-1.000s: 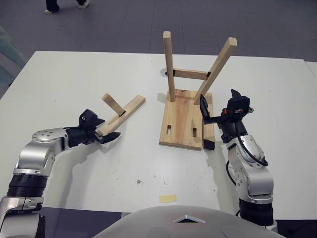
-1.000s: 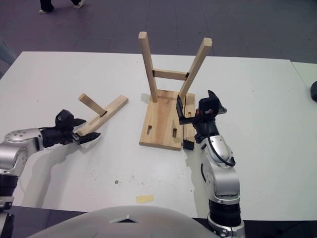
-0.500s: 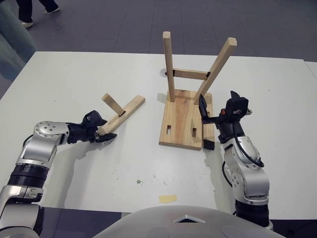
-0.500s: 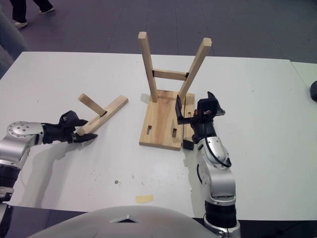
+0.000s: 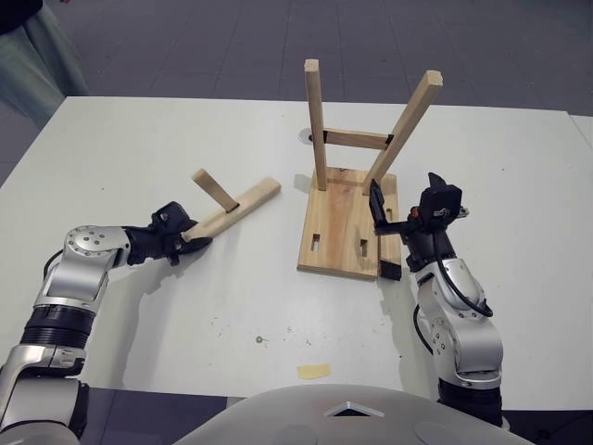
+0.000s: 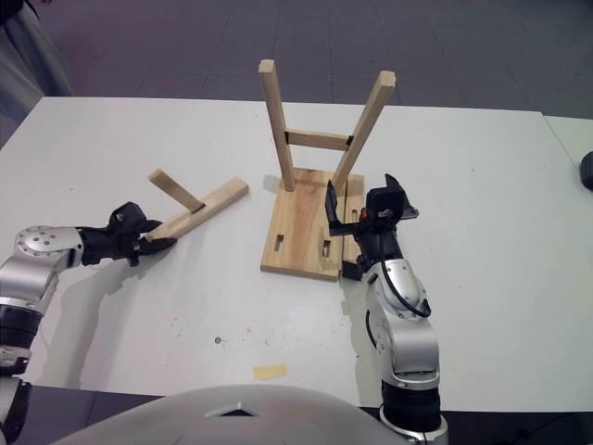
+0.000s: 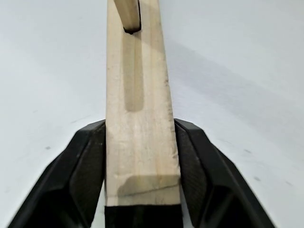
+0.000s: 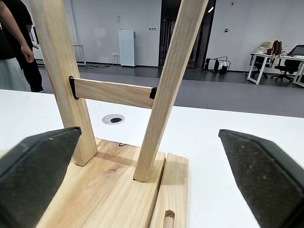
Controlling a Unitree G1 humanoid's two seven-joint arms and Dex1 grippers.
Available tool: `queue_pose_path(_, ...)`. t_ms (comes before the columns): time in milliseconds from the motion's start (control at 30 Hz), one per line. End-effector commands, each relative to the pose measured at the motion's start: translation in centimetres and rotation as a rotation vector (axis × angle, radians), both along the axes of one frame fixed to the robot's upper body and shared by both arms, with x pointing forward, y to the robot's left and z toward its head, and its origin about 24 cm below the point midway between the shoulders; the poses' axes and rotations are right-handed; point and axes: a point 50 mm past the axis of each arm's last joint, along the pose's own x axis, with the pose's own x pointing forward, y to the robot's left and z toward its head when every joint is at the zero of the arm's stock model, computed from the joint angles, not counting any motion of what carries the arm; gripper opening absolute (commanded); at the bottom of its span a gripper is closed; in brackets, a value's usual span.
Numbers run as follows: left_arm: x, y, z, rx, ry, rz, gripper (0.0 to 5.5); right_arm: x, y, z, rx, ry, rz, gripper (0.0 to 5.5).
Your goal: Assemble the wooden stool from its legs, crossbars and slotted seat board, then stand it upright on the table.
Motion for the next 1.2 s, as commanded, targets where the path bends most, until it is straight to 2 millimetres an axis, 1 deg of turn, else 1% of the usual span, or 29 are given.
queue_pose_path(33, 2.5, -0.5, 6.6, -0.364, -0.223, 0.219, 2.06, 0.6, -0.6, 1.3, 0.063, -0.005, 0.131, 5.4)
queue_pose_path(67, 3.1, -0.5, 8.8, -0.425, -0.29, 0.248, 2.06, 0.5, -0.8, 1.9, 0.123, -0.008, 0.185, 5.4)
queue_pose_path(100, 3.8, -0.7, 11.5, -0.481, -0.372, 0.256, 2.06, 0.5, -1.0, 2.8, 0.208, -0.017, 0.245, 5.4)
queue_pose_path(167, 4.3, -1.8, 16.2, -0.575, -0.511, 0.214, 2.06, 0.5, -1.3, 4.6, 0.354, -0.05, 0.356, 5.4)
queue_pose_path(200, 4.4, -2.6, 17.8, -0.597, -0.558, 0.174, 2.06, 0.7, -1.4, 5.4, 0.421, -0.068, 0.396, 5.4)
queue_pose_path(233, 4.3, -3.6, 19.0, -0.609, -0.587, 0.127, 2.06, 0.9, -1.4, 6.2, 0.484, -0.086, 0.422, 5.4)
queue_pose_path(267, 4.1, -4.7, 19.8, -0.619, -0.603, 0.072, 2.06, 1.2, -1.3, 6.9, 0.563, -0.105, 0.437, 5.4)
queue_pose_path(300, 3.7, -5.8, 20.2, -0.607, -0.611, 0.016, 2.06, 1.5, -1.1, 7.7, 0.639, -0.124, 0.451, 5.4)
queue_pose_path(367, 2.8, -8.2, 19.8, -0.56, -0.595, -0.118, 2.06, 1.9, -0.8, 9.3, 0.806, -0.164, 0.485, 5.4)
queue_pose_path(433, 2.2, -9.8, 18.3, -0.526, -0.543, -0.21, 2.06, 2.0, -0.4, 10.5, 0.917, -0.184, 0.526, 5.4)
queue_pose_path(467, 2.0, -10.8, 17.2, -0.467, -0.518, -0.255, 2.06, 1.9, -0.1, 10.8, 0.945, -0.19, 0.543, 5.4)
queue_pose_path(567, 1.2, -13.0, 15.0, -0.364, -0.467, -0.373, 2.06, 1.7, 0.1, 11.3, 1.02, -0.178, 0.54, 5.4)
queue_pose_path(633, 0.7, -13.9, 14.1, -0.341, -0.449, -0.42, 2.06, 1.6, 0.5, 11.3, 1.046, -0.154, 0.534, 5.4)
queue_pose_path(733, 0.2, -14.7, 13.5, -0.32, -0.441, -0.465, 2.06, 1.6, 0.7, 11.1, 1.078, -0.128, 0.514, 5.4)
queue_pose_path(833, 0.0, -15.1, 13.2, -0.308, -0.439, -0.488, 2.06, 1.7, 0.4, 10.3, 1.108, -0.097, 0.444, 5.4)
queue_pose_path(933, -0.2, -15.2, 13.1, -0.286, -0.441, -0.51, 2.06, 2.1, 0.6, 9.7, 1.121, -0.059, 0.398, 5.4)
queue_pose_path(1100, -0.4, -14.9, 12.5, -0.171, -0.456, -0.563, 2.06, 2.1, 1.1, 9.1, 1.145, 0.013, 0.38, 4.6)
queue_pose_path(1200, -0.4, -14.8, 12.4, -0.159, -0.462, -0.57, 2.06, 2.1, 1.2, 8.5, 1.123, 0.045, 0.357, 4.13)
